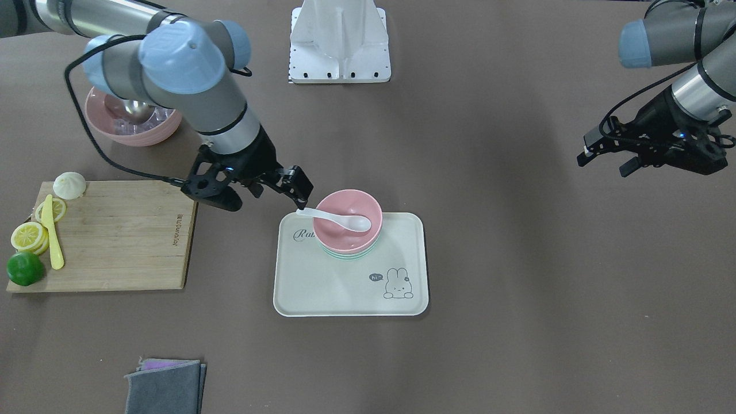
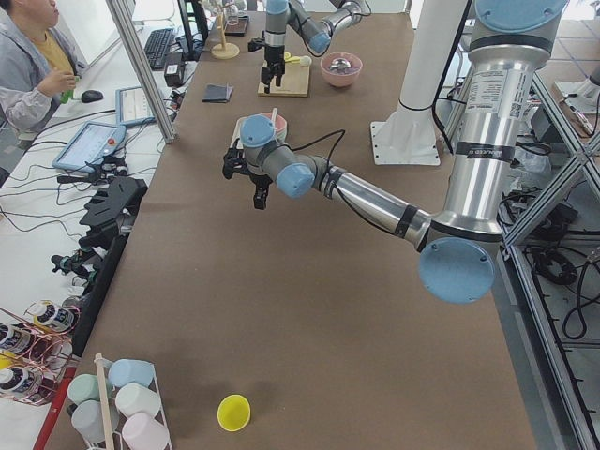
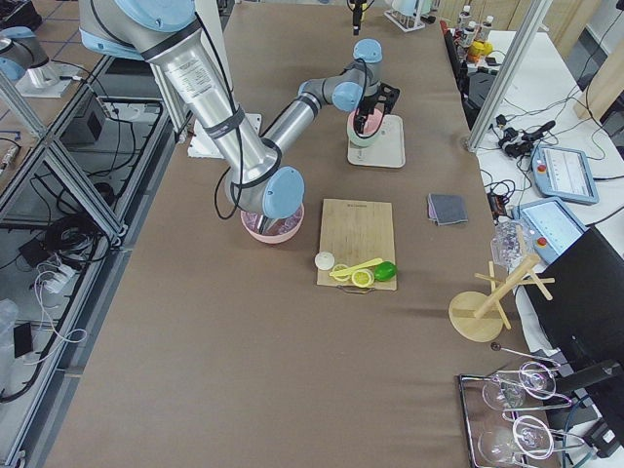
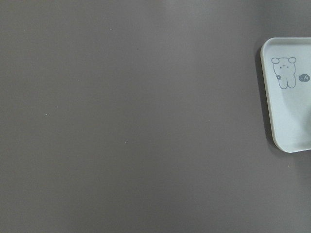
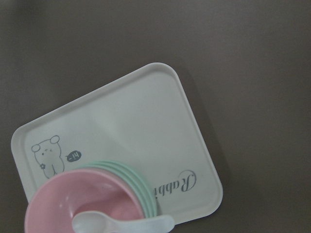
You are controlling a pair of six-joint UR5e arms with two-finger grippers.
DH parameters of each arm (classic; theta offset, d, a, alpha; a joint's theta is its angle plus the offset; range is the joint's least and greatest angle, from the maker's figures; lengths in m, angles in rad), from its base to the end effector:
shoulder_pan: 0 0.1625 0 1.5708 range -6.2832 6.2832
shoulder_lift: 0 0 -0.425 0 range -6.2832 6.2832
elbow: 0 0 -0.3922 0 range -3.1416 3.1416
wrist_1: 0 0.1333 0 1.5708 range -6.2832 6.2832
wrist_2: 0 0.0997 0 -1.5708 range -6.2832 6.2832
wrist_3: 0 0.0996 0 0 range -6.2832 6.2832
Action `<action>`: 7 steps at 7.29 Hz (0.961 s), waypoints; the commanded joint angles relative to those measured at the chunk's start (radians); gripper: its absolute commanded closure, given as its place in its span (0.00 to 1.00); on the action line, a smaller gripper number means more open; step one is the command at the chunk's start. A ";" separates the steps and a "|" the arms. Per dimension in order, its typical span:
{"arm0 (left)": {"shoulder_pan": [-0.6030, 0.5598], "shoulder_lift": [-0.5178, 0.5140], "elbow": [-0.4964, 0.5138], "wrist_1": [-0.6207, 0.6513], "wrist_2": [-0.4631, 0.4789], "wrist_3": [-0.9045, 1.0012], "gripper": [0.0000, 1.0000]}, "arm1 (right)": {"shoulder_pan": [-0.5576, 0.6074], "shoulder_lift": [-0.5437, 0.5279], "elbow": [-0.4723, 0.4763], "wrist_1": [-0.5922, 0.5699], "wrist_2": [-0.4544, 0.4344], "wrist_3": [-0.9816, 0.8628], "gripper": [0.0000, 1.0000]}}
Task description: Stack pink bowl on green and place spoon
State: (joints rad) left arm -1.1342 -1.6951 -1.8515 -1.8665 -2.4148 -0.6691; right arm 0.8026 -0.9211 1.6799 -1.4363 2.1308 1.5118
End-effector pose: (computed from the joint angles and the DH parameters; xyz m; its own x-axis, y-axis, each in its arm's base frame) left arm 0.1716 -0.5070 0.4160 0.5130 0.1332 -0.8480 -0.0064 0.9884 0.1514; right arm -0.4077 -0.5377 0.2063 0.4538 0.3978 0.7974 -0.2955 0.9114 -0.2864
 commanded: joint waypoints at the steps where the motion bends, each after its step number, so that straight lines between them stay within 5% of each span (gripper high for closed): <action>1: -0.068 0.079 0.009 -0.016 -0.004 0.145 0.02 | 0.168 -0.193 0.099 -0.003 0.144 -0.217 0.00; 2: -0.109 0.133 0.027 -0.014 0.020 0.287 0.02 | 0.237 -0.340 0.134 -0.001 0.147 -0.418 0.00; 4: -0.144 0.224 0.080 -0.014 0.217 0.518 0.02 | 0.414 -0.543 0.103 -0.003 0.158 -0.926 0.00; 6: -0.247 0.235 0.188 -0.013 0.214 0.683 0.02 | 0.542 -0.655 0.061 0.008 0.166 -1.266 0.00; 7: -0.292 0.217 0.243 -0.008 0.138 0.747 0.02 | 0.600 -0.653 -0.003 0.010 0.170 -1.397 0.00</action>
State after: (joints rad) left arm -1.3584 -1.4699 -1.6770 -1.8801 -2.2201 -0.0227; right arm 1.3236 -1.5462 1.7357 -1.4297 2.2971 0.3054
